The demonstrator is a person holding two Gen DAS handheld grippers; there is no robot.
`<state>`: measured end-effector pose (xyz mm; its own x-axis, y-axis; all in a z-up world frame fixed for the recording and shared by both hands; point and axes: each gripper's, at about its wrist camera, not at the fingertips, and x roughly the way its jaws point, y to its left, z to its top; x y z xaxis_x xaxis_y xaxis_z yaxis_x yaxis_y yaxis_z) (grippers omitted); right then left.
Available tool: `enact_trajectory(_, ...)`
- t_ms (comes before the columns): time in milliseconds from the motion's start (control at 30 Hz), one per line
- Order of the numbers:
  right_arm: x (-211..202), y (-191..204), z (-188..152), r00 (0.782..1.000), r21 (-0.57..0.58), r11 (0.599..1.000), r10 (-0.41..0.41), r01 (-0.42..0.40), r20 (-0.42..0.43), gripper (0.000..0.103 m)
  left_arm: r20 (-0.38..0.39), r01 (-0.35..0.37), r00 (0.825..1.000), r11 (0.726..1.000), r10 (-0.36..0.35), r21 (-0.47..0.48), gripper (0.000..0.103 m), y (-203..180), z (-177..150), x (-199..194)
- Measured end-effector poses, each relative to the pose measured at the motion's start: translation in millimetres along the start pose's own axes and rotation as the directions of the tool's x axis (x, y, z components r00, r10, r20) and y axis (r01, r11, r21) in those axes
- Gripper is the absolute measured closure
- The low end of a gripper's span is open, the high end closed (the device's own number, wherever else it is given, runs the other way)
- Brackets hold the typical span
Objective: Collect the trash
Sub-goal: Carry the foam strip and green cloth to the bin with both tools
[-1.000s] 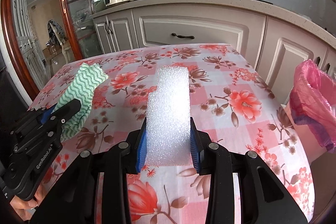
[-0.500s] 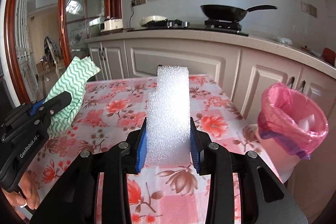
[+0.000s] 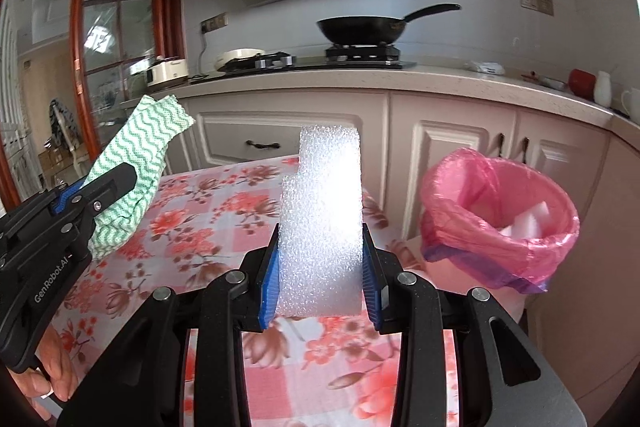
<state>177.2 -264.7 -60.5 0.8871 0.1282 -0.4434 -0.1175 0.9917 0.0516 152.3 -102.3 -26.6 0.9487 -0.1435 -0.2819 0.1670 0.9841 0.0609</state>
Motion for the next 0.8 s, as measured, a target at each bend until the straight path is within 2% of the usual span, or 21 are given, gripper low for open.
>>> enact_trajectory(300,7,-64,0,0.993,0.074,0.99,-0.121,0.121,-0.009,0.07,-0.014,0.112,0.994,0.993,-0.112,0.035,0.09,-53,10,41)
enact_trajectory(467,11,-100,11,0.983,0.101,0.978,-0.186,0.184,0.007,0.07,-0.012,0.179,0.984,0.982,-0.179,0.056,0.09,-87,23,68)
enact_trajectory(700,31,-158,28,0.964,0.105,0.958,-0.267,0.266,-0.006,0.07,-0.008,0.288,0.958,0.957,-0.288,0.027,0.088,-128,52,115)
enact_trajectory(800,39,-180,31,0.96,0.109,0.954,-0.277,0.278,-0.023,0.07,-0.015,0.326,0.945,0.945,-0.326,0.015,0.088,-147,62,137)
